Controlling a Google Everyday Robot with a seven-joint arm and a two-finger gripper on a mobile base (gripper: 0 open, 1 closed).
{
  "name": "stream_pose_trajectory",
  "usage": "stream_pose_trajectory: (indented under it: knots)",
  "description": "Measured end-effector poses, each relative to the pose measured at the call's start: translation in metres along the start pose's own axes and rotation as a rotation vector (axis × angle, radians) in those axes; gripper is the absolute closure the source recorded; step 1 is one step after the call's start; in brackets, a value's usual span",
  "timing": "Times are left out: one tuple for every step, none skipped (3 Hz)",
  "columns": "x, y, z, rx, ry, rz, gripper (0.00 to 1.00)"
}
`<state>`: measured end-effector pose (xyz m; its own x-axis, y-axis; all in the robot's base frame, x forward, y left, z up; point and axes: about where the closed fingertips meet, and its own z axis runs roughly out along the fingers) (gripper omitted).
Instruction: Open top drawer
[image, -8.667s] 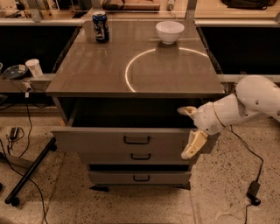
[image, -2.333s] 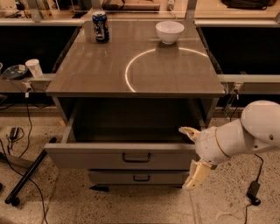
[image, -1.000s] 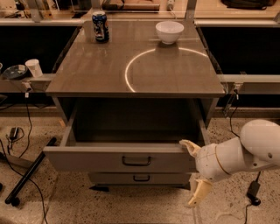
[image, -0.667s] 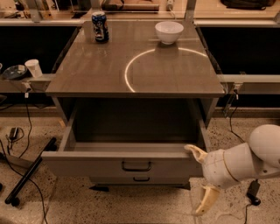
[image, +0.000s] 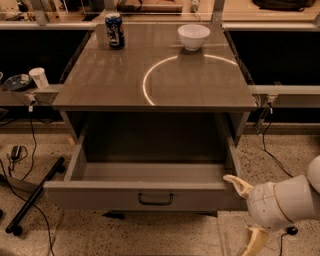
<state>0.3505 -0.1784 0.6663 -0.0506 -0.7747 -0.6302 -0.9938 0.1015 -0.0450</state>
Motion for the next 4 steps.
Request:
stream_pose_trajectory:
  knots:
    - [0.013,0.035,-0.025,0.002,-0.006,0.015,0.0]
    - [0.005,0.032,-0.03,0.005,-0.017,-0.001,0.0]
    - [-0.022,0.018,-0.053,0.046,-0.04,-0.054,0.0]
    - [-0.035,0.01,-0.065,0.071,-0.052,-0.078,0.0]
